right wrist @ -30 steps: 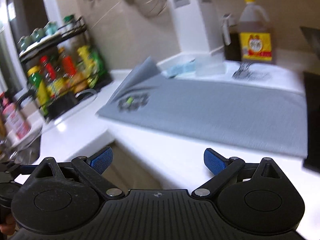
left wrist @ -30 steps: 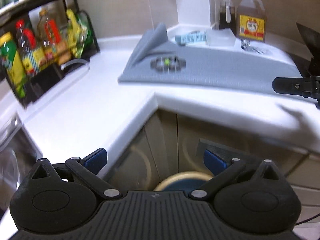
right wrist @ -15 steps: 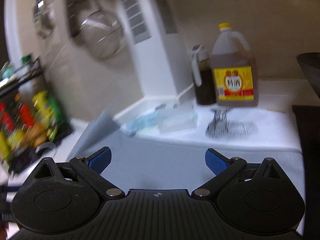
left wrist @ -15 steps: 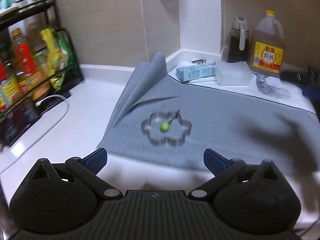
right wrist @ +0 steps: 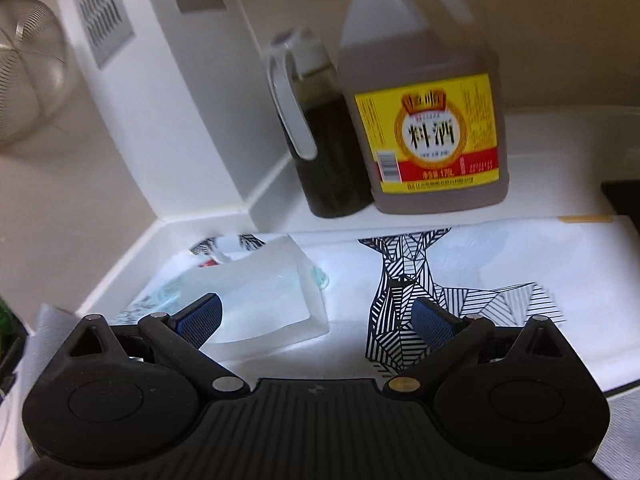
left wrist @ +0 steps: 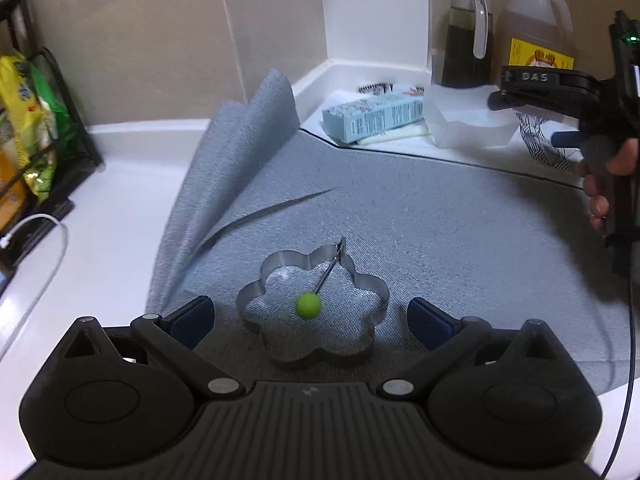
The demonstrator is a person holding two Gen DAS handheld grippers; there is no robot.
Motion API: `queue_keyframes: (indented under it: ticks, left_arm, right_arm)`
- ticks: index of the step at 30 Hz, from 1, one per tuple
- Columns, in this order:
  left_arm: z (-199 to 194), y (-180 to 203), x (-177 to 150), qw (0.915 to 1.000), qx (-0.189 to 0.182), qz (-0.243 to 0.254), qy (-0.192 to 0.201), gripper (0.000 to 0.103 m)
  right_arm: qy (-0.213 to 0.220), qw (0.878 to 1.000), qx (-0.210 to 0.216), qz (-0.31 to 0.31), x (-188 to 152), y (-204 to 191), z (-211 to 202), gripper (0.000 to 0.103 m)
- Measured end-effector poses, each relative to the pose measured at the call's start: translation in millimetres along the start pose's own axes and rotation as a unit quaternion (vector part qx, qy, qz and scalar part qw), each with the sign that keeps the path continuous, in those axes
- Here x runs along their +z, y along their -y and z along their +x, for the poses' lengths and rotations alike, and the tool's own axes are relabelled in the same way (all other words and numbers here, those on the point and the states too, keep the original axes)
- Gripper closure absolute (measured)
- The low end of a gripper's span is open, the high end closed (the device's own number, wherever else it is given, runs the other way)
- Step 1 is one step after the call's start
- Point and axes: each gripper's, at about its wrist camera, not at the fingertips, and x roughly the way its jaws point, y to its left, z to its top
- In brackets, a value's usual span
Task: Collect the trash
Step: 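Grasp the metal flower egg ring with left while right grasps the clear plastic box, then carry the held egg ring and plastic box down toward the bin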
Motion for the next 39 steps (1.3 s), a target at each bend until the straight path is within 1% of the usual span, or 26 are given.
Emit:
queue_keyframes:
  ticks: [2,4,5,6,7,8,9,10,12,15,18,22,26,33,39]
  left_arm:
    - [10,-1,2,0.9999,-0.004,0.0,-0.013,0.0]
    - [15,-4,4,0.9997,-0.008,-0.014,-0.021,0.0]
    - [15,-6,5,0.9995,-0.008,-0.025,-0.019,0.005]
    - [13,-8,6,0.9992,-0.008,-0.036,-0.018,0.014]
    - [11,-10,7,0.9988,-0.007,-0.045,-0.02,0.014]
    - [9,-12,8,0.9984,-0.006,-0.053,-0.02,0.014]
    - [6,-13,8,0.9981,-0.006,-0.058,-0.017,0.015]
    - [3,-13,7,0.9981,-0.005,-0.06,-0.013,0.015]
    - [-5,-14,5,0.9979,-0.002,-0.064,-0.009,0.014]
    - [-19,-15,0,0.9976,-0.007,-0.068,-0.006,0.014]
    - [-39,-13,-11,0.9978,-0.002,-0.066,0.005,0.014]
    - [-68,-8,-26,0.9976,0.002,-0.065,0.025,0.014]
    - [-98,-4,-45,0.9969,0.009,-0.067,0.041,0.014]
    - [-150,1,-80,0.9951,0.021,-0.073,0.063,0.014]
    - [-190,4,-115,0.9935,0.041,-0.078,0.072,0.014]
  right_arm:
    - [-0.007,1.0,-0.004,-0.011,-2,-3,11,0.003]
    - [-0.014,1.0,-0.002,-0.025,-4,-5,19,0.01]
    - [-0.017,0.999,-0.003,-0.039,-6,-7,22,0.029]
    - [-0.016,0.999,0.0,-0.052,-8,-9,22,0.057]
    - [-0.017,0.998,0.007,-0.065,-10,-10,21,0.07]
    - [-0.021,0.997,0.014,-0.073,-13,-10,19,0.086]
    - [-0.024,0.996,0.016,-0.079,-15,-10,16,0.093]
    - [-0.022,0.996,0.018,-0.086,-18,-9,13,0.096]
    - [-0.012,0.995,0.019,-0.096,-23,-7,1,0.099]
    - [-0.008,0.996,0.032,-0.083,-26,0,-17,0.1]
    - [0.001,0.996,0.045,-0.078,-28,5,-38,0.101]
    - [0.005,0.994,0.061,-0.091,-34,7,-68,0.101]
    - [0.011,0.993,0.078,-0.092,-43,10,-100,0.101]
    - [0.005,0.99,0.116,-0.083,-61,15,-162,0.101]
    - [0.002,0.984,0.146,-0.098,-84,15,-218,0.101]
